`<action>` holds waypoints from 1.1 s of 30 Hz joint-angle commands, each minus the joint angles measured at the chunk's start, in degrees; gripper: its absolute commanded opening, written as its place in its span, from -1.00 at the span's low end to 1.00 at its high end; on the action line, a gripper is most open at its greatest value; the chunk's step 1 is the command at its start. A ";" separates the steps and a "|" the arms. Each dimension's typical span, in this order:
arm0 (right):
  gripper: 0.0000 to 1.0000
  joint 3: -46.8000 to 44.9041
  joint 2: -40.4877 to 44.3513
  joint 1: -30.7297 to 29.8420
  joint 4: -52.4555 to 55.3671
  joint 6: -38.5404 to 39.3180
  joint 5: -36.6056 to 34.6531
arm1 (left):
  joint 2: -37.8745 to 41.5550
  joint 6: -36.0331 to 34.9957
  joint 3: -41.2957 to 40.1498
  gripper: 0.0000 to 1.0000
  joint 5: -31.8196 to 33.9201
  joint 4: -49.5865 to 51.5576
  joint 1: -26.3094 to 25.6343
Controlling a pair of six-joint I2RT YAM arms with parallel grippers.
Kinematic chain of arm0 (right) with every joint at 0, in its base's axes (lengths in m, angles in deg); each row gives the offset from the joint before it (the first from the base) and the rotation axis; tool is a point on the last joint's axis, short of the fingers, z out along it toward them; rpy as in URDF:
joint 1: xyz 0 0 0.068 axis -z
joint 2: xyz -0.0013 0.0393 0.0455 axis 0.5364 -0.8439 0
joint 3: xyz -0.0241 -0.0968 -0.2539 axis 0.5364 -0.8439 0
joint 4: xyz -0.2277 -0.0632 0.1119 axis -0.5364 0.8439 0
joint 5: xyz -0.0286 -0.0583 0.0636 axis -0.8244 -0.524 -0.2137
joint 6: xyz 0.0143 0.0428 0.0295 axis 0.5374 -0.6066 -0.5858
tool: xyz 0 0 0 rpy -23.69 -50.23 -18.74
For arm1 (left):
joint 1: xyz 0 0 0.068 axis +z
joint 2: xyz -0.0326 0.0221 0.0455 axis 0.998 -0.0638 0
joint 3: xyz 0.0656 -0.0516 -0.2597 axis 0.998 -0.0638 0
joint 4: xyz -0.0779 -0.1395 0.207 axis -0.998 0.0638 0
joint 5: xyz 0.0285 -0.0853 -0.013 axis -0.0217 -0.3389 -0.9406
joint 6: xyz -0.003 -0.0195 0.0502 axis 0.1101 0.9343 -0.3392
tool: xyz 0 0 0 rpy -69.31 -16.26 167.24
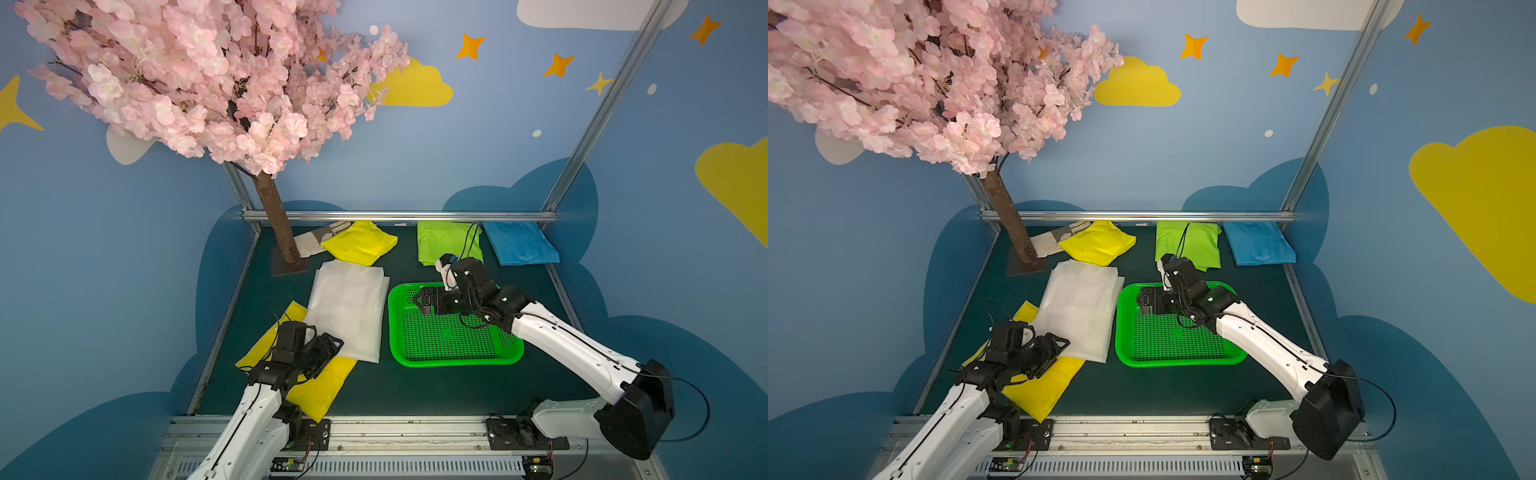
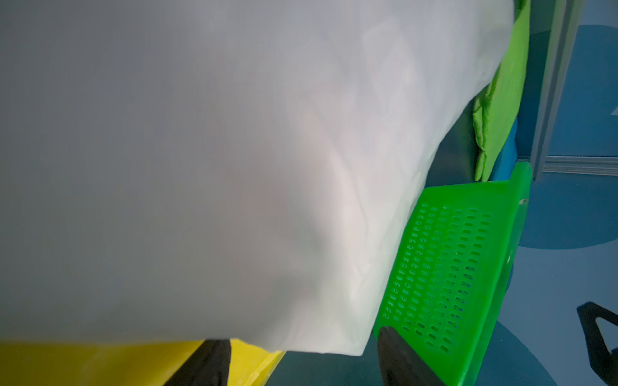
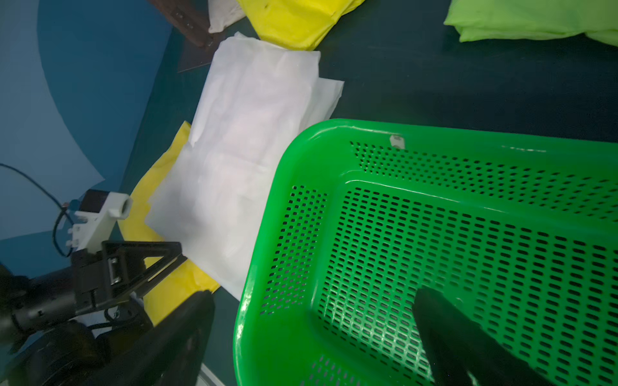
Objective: Put the folded raincoat in the basket
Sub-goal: Adjust the basket at the center of the board, then pick up the raincoat from the center of the board.
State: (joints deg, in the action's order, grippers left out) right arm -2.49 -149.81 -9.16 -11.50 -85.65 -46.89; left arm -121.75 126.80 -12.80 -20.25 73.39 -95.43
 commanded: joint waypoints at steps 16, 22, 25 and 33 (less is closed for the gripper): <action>0.81 7.14 -3.84 -0.18 -0.54 3.06 10.14 | -11.60 -2.07 4.87 -0.65 12.19 -0.35 0.01; 0.80 7.75 -4.02 -0.16 0.07 2.98 11.49 | -16.38 -3.54 5.53 -0.68 11.14 -1.36 2.04; 0.80 7.57 -3.64 -0.21 0.30 2.80 11.32 | -19.22 -3.86 5.79 -0.68 12.01 -1.11 2.23; 0.79 6.43 -2.33 -0.20 0.51 2.40 11.28 | -30.54 -5.36 8.43 -0.69 11.22 -5.32 2.84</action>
State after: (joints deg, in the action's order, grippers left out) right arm 3.96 -153.68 -9.29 -12.33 -83.27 -35.94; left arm -148.59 123.37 -4.61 -10.92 69.08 -93.02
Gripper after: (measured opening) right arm 0.898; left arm 0.158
